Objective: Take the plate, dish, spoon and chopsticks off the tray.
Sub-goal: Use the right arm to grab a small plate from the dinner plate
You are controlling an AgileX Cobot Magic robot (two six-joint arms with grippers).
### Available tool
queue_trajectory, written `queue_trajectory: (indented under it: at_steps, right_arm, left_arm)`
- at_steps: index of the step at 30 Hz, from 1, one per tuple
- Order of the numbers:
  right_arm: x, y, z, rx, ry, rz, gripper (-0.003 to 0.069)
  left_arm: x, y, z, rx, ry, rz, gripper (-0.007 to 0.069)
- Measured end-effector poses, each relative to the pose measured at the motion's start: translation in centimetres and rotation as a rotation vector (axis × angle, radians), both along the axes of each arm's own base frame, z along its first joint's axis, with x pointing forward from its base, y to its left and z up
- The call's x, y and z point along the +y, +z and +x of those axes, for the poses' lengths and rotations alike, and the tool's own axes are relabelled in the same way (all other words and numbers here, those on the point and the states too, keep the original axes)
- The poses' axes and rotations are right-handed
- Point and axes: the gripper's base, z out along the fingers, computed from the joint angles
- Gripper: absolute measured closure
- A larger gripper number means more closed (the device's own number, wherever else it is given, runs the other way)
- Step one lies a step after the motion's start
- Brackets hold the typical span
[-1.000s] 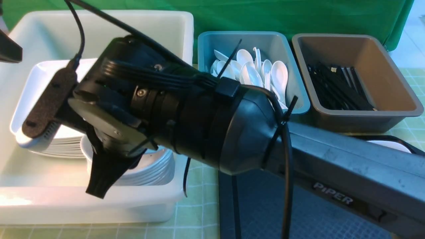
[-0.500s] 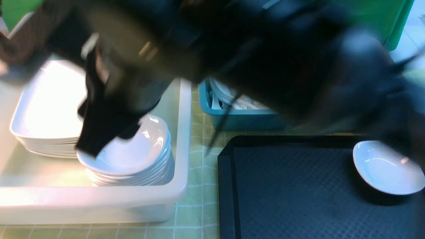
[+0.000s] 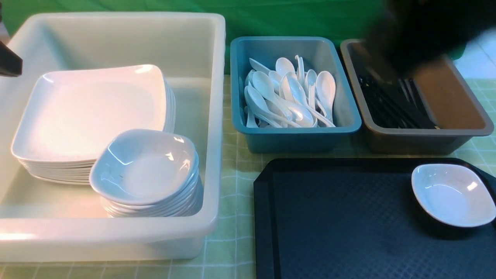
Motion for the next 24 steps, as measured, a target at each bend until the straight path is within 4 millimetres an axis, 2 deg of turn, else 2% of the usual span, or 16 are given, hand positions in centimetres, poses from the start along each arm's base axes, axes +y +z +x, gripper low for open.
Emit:
queue_trajectory:
  at_steps: [1, 2, 3, 6, 7, 9, 10, 12, 16, 24]
  right_arm:
    - [-1.1, -2.1, 0.5, 0.052, -0.060, -0.033, 0.0622]
    - [-1.3, -3.0, 0.6, 0.071, -0.074, -0.045, 0.0618]
    - [-2.6, -5.8, 1.4, 0.130, -0.143, -0.082, 0.0593]
    - [-4.8, -12.7, 3.1, 0.239, -0.255, -0.129, 0.0486]
    - [-5.3, -13.8, 3.6, 0.256, -0.284, -0.129, 0.0454]
    - [-7.0, -17.6, 5.1, 0.308, -0.379, -0.118, 0.0360]
    - [-6.9, -17.8, 5.2, 0.309, -0.379, -0.118, 0.0360]
    - [-8.2, -19.6, 6.7, 0.327, -0.448, -0.099, 0.0309]
    - [-9.3, -21.9, 8.7, 0.337, -0.497, -0.079, 0.0286]
    - [-9.0, -25.2, 10.5, 0.357, -0.491, -0.068, 0.0284]
  left_arm:
    - [0.0, 0.0, 0.0, 0.000, 0.000, 0.000, 0.0633]
    - [0.0, 0.0, 0.0, 0.000, 0.000, 0.000, 0.0633]
    - [0.0, 0.0, 0.0, 0.000, 0.000, 0.000, 0.0633]
    - [0.0, 0.0, 0.0, 0.000, 0.000, 0.000, 0.0633]
    - [0.0, 0.0, 0.0, 0.000, 0.000, 0.000, 0.0633]
    - [0.0, 0.0, 0.0, 0.001, 0.002, -0.002, 0.0633]
    - [0.0, 0.0, 0.0, 0.001, 0.002, -0.002, 0.0633]
    - [0.0, 0.0, 0.0, 0.000, 0.002, -0.003, 0.0633]
    - [0.0, 0.0, 0.0, 0.000, 0.002, -0.005, 0.0633]
    - [0.0, 0.0, 0.0, -0.001, 0.002, -0.005, 0.0633]
